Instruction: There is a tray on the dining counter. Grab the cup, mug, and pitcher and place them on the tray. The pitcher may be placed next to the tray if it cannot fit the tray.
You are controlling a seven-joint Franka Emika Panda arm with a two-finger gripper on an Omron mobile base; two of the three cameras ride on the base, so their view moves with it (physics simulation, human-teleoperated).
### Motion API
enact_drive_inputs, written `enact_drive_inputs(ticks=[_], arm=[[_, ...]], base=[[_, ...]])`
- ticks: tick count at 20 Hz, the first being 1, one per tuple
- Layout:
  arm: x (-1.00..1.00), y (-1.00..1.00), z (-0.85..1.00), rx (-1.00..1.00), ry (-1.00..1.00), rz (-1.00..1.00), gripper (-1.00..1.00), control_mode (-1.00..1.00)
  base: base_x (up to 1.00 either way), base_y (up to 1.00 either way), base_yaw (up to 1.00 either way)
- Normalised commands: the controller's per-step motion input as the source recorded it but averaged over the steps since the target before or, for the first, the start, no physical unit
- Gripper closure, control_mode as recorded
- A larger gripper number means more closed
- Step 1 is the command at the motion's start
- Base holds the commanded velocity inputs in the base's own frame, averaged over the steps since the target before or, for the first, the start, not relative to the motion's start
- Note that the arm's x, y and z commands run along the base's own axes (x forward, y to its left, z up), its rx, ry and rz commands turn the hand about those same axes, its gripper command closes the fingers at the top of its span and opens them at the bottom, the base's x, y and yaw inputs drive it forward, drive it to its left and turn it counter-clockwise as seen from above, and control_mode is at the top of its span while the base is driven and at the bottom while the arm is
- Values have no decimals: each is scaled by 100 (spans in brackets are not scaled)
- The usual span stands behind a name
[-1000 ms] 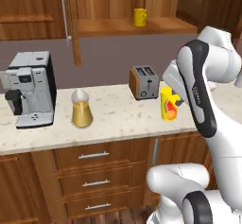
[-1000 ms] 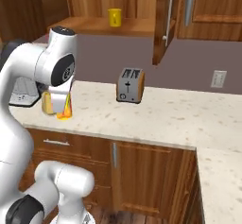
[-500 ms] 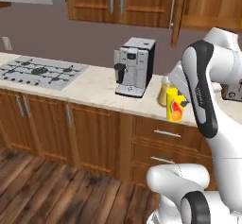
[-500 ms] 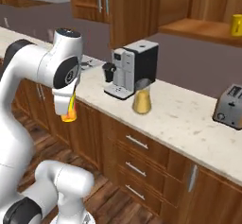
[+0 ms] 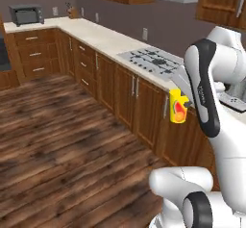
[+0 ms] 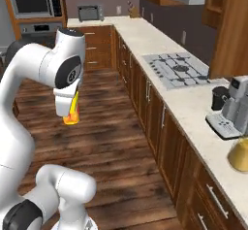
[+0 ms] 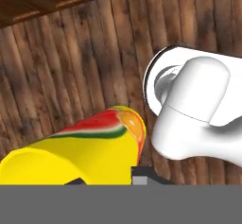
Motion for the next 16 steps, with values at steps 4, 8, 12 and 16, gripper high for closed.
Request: enact_drive_inputs(ticks=[4,8,12,16], arm=[[0,0,0,0,0,0,100,100],[0,0,0,0,0,0,100,100],[0,0,0,0,0,0,100,100],[0,0,0,0,0,0,100,100]], base=[[2,0,100],[5,0,100],[13,0,100],[52,81,61]])
